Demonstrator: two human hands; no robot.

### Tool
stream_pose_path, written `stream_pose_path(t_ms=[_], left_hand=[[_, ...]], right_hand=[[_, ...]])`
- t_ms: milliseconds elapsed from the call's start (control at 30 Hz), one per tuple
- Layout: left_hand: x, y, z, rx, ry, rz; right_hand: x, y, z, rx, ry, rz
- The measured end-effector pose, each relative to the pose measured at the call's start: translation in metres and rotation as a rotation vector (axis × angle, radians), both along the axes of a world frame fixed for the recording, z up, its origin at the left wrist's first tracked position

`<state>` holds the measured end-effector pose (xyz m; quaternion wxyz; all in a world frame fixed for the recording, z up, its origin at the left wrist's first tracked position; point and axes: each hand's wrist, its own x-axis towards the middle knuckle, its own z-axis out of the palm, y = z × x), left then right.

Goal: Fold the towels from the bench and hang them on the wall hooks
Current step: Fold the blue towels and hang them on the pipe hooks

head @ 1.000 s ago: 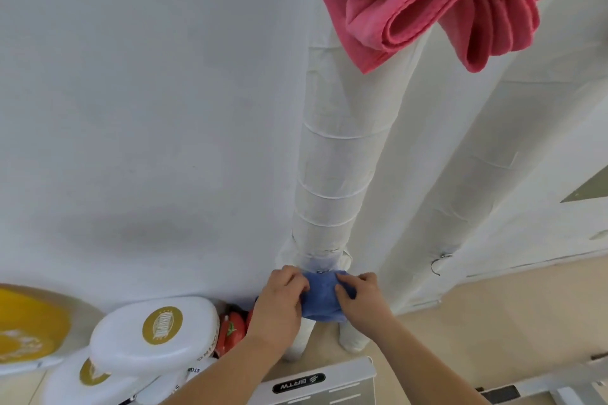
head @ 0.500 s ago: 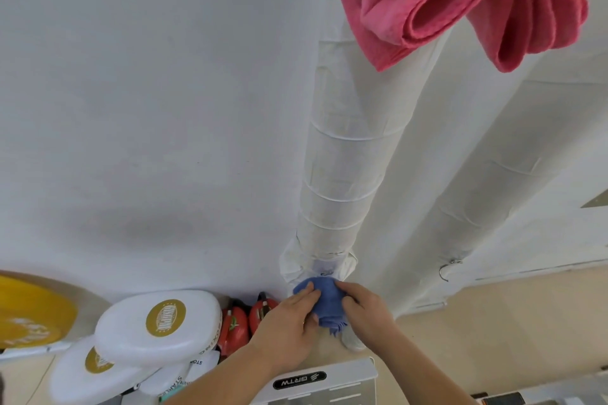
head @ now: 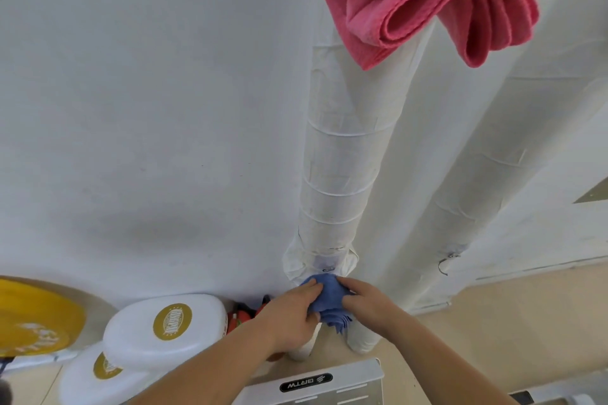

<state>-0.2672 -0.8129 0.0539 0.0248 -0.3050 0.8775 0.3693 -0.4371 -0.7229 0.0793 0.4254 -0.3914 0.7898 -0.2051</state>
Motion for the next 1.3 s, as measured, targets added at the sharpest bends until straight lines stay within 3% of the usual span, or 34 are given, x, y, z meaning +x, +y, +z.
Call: stream_pose_path(t_ms=[133,467,733,967,1300], left_hand=[[0.006,-0.009,0.006,-0.092,0.012,0.030],[0.039,-0.006,0.024,-0.096,0.073,0.096],[0.089,0.016,0.015,0.038,0.131,0.112],[0.134,0.065,0.016,0.197,0.108,-0.170],[0.257,0.208,-0.006,0.331,-0.038,-0.636]], right_hand=[[0.006,0.005,0.016,-0.074,0.119,-0.036],[0.023,0.024,0.036,-0.189,0.238,-0.077],[0.072,0.092,0.033,-0.290,0.178,-0.404],[0.183,0.186,0.022,-0.187,0.049,-0.761],[0.423,0.352,0.027,-0.132,-0.035,-1.292]])
